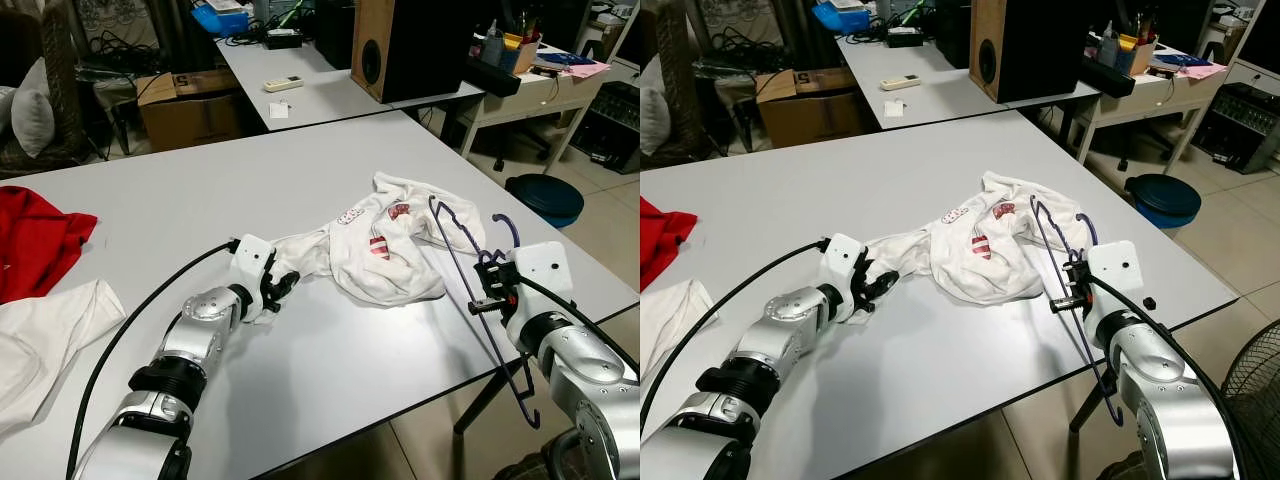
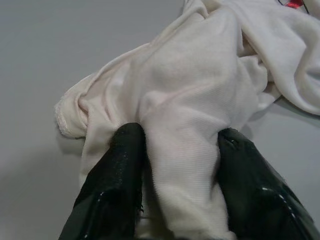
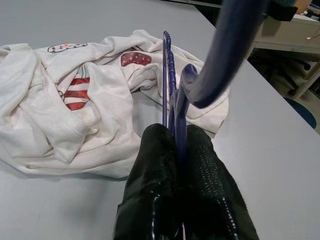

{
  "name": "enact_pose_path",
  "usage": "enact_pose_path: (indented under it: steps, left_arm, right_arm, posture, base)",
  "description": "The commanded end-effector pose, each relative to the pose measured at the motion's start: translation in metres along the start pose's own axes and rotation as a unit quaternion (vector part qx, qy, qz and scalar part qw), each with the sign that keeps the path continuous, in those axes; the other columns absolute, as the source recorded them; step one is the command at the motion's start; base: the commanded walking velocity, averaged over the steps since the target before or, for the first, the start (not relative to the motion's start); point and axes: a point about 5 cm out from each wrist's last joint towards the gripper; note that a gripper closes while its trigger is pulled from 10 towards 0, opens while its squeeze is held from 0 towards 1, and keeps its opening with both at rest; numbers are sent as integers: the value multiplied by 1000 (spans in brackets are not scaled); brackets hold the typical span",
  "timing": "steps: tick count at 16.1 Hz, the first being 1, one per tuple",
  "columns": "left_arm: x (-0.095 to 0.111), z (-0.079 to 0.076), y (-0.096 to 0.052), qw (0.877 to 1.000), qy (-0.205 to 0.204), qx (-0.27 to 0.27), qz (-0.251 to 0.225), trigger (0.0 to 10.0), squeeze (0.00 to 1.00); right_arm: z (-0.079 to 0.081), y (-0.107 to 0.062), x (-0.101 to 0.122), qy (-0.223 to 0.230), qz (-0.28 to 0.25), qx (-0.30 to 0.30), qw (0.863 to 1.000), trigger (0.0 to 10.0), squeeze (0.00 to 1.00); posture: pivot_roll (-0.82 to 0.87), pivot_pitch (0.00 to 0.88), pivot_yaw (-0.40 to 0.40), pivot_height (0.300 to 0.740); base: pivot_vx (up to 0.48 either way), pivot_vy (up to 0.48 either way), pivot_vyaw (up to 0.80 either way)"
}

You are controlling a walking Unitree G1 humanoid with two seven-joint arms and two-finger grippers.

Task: Hang hanger

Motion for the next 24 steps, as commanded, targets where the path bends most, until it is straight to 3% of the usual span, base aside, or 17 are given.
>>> enact_pose_path:
  steps: [1, 6, 13, 14, 15, 16, 18, 19, 20, 21, 22, 23, 24]
  left_arm:
    - [-18, -2, 0, 999, -16, -5, 39, 0, 0]
    - [4, -1, 3, 999, -28, -2, -17, 0, 0]
    - [26, -5, 8, 998, -37, -18, -54, 0, 0]
    - [56, -6, 12, 996, -19, -23, -85, 0, 0]
    - [56, -6, 12, 996, -19, -23, -85, 0, 0]
    - [99, -5, 12, 990, -5, -21, -138, 0, 0]
    - [191, -10, -6, 962, -7, -41, -269, 0, 0]
    - [230, -17, -22, 936, -30, -75, -341, 0, 0]
    - [254, -21, -37, 912, -50, -104, -393, 0, 0]
    - [273, -24, -50, 888, -70, -133, -435, 0, 0]
    - [283, -22, -61, 873, -83, -149, -456, 0, 0]
    - [278, -20, -58, 881, -67, -145, -445, 0, 0]
    - [256, -16, -48, 905, -25, -129, -405, 0, 0]
  right_arm:
    - [-1, -1, 0, -3, -2, -2, 1000, 10000, 0]
    - [0, -1, 3, 41, -10, -4, 999, 10000, 0]
    - [7, 0, 9, 58, -32, 14, 998, 10000, 0]
    - [8, 2, 12, 37, -39, 11, 999, 10000, 0]
    - [8, 2, 12, 37, -39, 11, 999, 10000, 0]
    - [7, 3, 14, 28, -47, 3, 999, 10000, 0]
    - [2, 2, 18, 32, -61, -20, 997, 10000, 0]
    - [-1, 0, 19, 41, -68, -33, 996, 10000, 0]
    - [-4, -1, 20, 47, -76, -42, 995, 10000, 0]
    - [-5, -3, 22, 54, -86, -50, 994, 10000, 0]
    - [-5, -5, 25, 59, -103, -52, 992, 10000, 0]
    - [-4, -6, 26, 59, -107, -51, 991, 10000, 0]
    - [-1, -5, 26, 57, -110, -48, 991, 10000, 0]
  posture:
    - [-2, 0, 24, 740]
    - [1, 0, 26, 740]
    - [-1, 0, 36, 740]
    - [-2, 0, 37, 740]
    - [-2, 0, 37, 740]
    - [-3, 0, 39, 740]
    - [-10, 0, 52, 740]
    - [-12, 0, 61, 740]
    - [-12, 0, 65, 740]
    - [-12, 0, 66, 740]
    - [-9, 0, 69, 740]
    - [-6, 0, 67, 740]
    - [-4, 0, 67, 740]
  base:
    - [0, 0, 0]
    - [0, 0, 0]
    - [0, 0, 0]
    - [0, 0, 0]
    - [0, 0, 0]
    - [0, 0, 0]
    - [0, 0, 0]
    - [0, 0, 0]
    - [0, 0, 0]
    - [0, 0, 0]
    - [0, 0, 0]
    - [0, 0, 0]
    - [0, 0, 0]
Point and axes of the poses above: a point about 5 cm out from each wrist's last joint towards the gripper, its own y axis pointing out of the wrist towards the gripper, its own x axis along the axis of the wrist's last joint, z = x × y, and after that the axes turned 11 degrees about -y, right-handed
